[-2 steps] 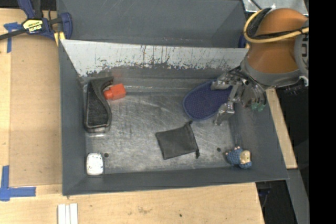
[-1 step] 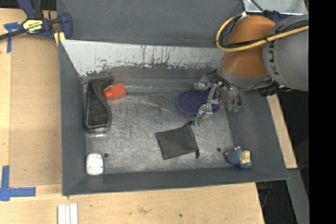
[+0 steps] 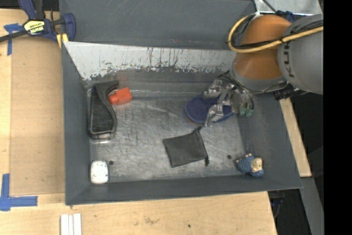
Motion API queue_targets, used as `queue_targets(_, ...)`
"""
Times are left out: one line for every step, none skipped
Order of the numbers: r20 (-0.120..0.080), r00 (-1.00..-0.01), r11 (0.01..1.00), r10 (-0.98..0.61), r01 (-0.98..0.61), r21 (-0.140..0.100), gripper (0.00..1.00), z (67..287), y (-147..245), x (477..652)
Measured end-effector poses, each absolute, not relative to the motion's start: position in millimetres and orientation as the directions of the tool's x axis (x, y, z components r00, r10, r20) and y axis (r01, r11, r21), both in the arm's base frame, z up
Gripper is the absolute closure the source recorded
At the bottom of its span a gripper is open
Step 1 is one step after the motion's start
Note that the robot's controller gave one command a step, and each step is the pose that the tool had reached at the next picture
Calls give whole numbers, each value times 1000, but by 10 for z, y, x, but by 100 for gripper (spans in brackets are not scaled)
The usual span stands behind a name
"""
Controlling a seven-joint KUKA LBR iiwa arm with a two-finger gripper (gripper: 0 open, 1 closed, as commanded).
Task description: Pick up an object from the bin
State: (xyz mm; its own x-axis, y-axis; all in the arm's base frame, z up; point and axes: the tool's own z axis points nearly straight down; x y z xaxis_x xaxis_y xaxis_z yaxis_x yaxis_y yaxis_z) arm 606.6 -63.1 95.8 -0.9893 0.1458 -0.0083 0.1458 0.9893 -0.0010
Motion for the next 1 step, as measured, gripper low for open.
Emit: queue_targets(-11, -991, 991, -137, -137, -3, 100, 2671, -732, 5773)
